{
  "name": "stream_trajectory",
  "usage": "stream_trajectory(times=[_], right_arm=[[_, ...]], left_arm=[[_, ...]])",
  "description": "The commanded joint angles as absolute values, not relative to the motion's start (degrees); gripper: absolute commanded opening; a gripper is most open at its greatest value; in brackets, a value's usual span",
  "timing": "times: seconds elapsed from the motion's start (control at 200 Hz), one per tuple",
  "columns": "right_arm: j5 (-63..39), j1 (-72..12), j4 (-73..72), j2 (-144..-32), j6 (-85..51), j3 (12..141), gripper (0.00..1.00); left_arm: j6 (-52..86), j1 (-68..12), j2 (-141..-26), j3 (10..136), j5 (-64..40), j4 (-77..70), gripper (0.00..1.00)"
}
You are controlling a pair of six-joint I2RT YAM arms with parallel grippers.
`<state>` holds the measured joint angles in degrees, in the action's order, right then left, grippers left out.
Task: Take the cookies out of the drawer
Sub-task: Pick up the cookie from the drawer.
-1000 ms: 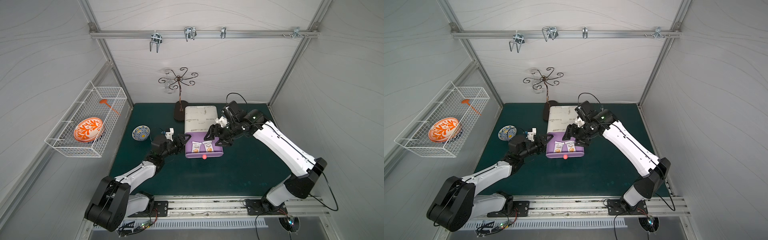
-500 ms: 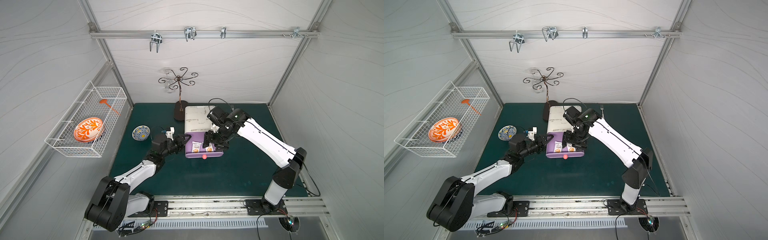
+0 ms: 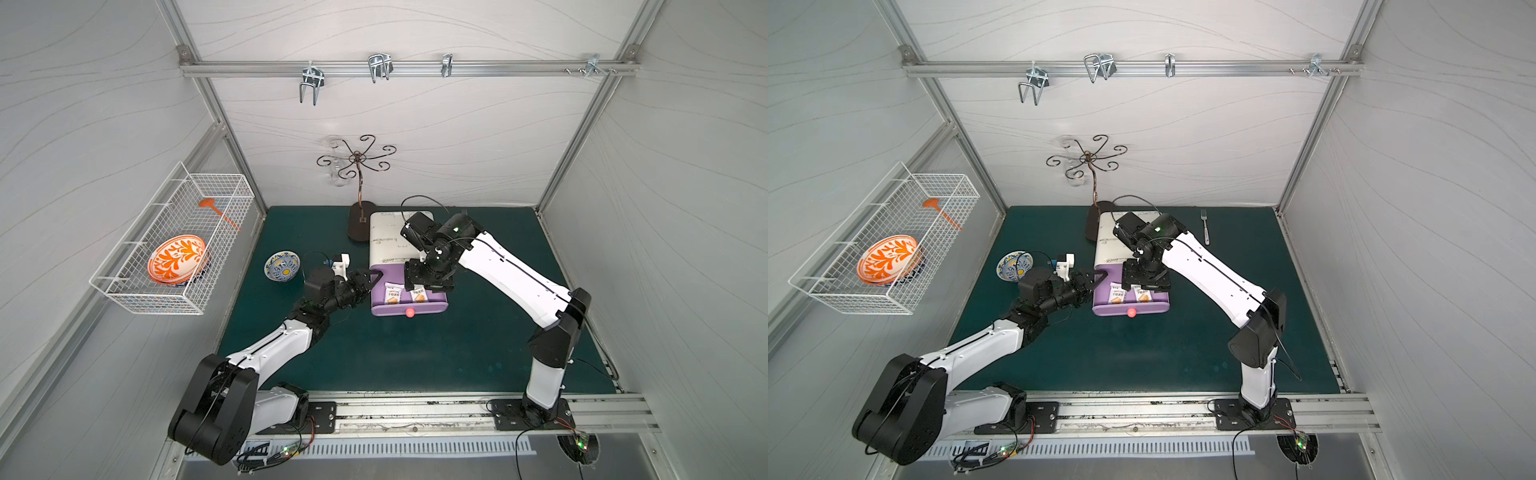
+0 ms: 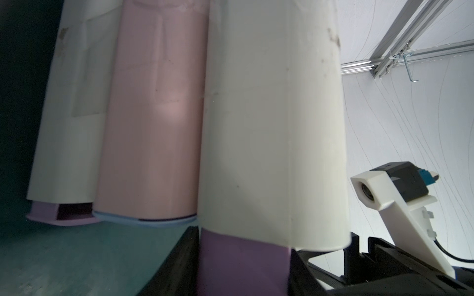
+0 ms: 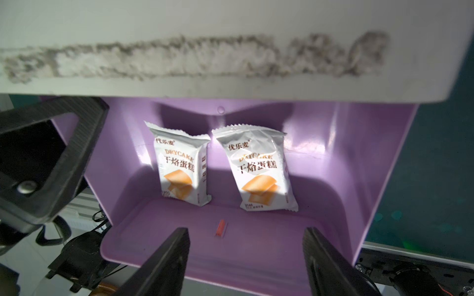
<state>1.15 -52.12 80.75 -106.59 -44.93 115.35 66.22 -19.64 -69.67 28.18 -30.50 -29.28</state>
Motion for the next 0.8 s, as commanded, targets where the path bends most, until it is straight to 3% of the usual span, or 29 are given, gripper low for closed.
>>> stream_trajectory(times=[0.0,0.795], right_arm=[[4.2,-53.0,83.7,-108.1,-43.5,116.5,0.75],[10.9,-54.3,82.9,-112.4,-42.7,115.7,0.7]], left_arm=[[65.8,-20.2,-68.2,31.0,-30.7,-30.1,0.46],[65.6,-20.5,-68.3,30.6,-29.3,-30.1,0.46]])
